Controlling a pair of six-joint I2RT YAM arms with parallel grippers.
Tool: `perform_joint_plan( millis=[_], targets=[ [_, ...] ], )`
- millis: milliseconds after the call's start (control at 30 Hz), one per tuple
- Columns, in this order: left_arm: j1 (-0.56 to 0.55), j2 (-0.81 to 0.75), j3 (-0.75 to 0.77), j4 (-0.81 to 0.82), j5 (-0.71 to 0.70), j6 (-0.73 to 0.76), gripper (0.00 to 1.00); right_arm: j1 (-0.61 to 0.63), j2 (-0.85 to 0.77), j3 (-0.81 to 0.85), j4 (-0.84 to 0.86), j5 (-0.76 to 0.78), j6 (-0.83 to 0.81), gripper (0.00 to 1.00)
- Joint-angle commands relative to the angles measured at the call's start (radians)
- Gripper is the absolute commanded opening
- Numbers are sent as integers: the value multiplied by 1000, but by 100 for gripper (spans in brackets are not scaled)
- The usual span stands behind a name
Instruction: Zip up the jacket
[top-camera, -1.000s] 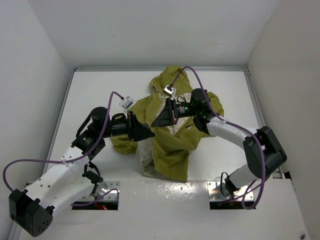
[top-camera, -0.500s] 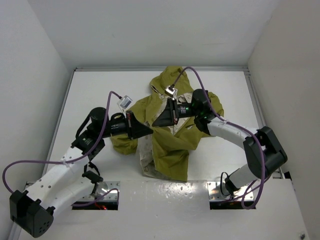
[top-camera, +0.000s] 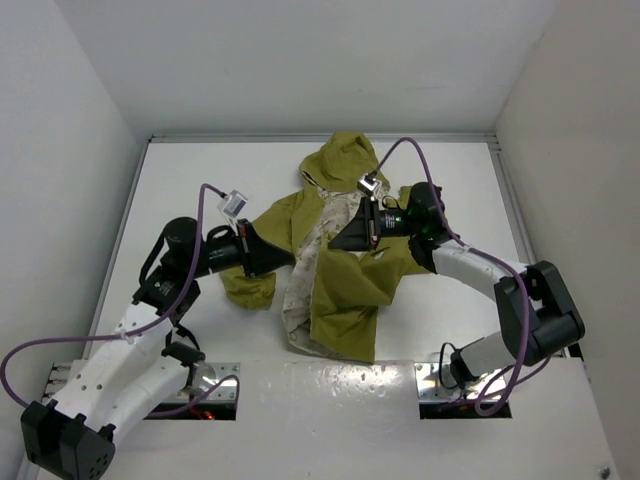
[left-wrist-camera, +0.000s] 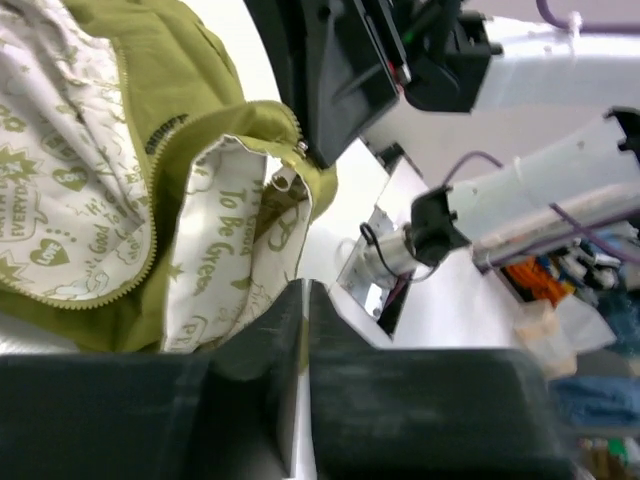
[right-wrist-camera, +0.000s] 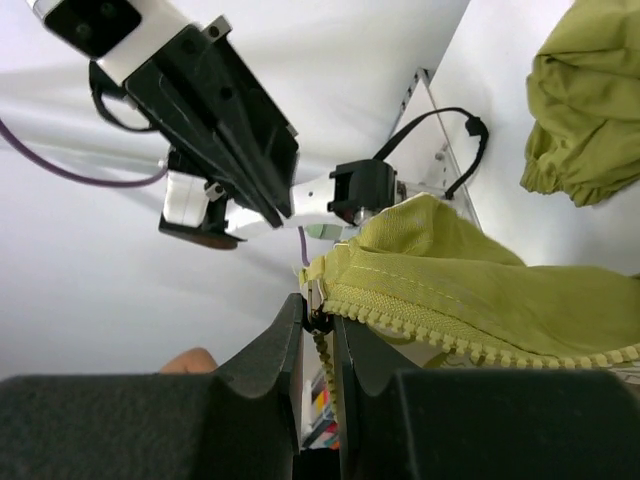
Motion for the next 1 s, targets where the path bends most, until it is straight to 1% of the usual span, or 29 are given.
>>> perform_joint_plan(
  millis=[0, 33, 67, 100, 167, 233, 333, 600, 833, 867, 967],
  targets=[
    [6, 20, 1, 39, 90, 2, 16, 15, -40, 29, 108, -30, -6, 0],
    [6, 20, -8, 65, 106, -12, 25, 25, -37, 34, 120, -30, -3, 0],
    [-3, 32, -8, 92, 118, -46, 37, 31, -36, 37, 128, -32, -2, 0],
    [-3, 33, -8, 140, 127, -63, 41, 38, -36, 37, 175, -39, -2, 0],
    [-17, 63, -8, 155, 128, -86, 45, 62, -33, 42, 200, -55, -2, 0],
    [-31, 85, 3, 185, 117, -98, 45, 79, -33, 46, 229, -67, -11, 0],
    [-51, 106, 3, 246, 117, -150, 45, 94, -35, 52, 209, -76, -32, 0],
    [-115, 137, 14, 267, 95, -160, 45, 116, -21, 78, 165, -82, -88, 0],
    [-137, 169, 33, 254, 77, -150, 41, 120, -13, 101, 152, -81, -98, 0],
    [-146, 169, 34, 254, 77, -150, 40, 122, -15, 103, 152, -82, -101, 0],
    [-146, 178, 34, 264, 56, -150, 27, 128, -21, 91, 134, -92, -115, 0]
  ],
)
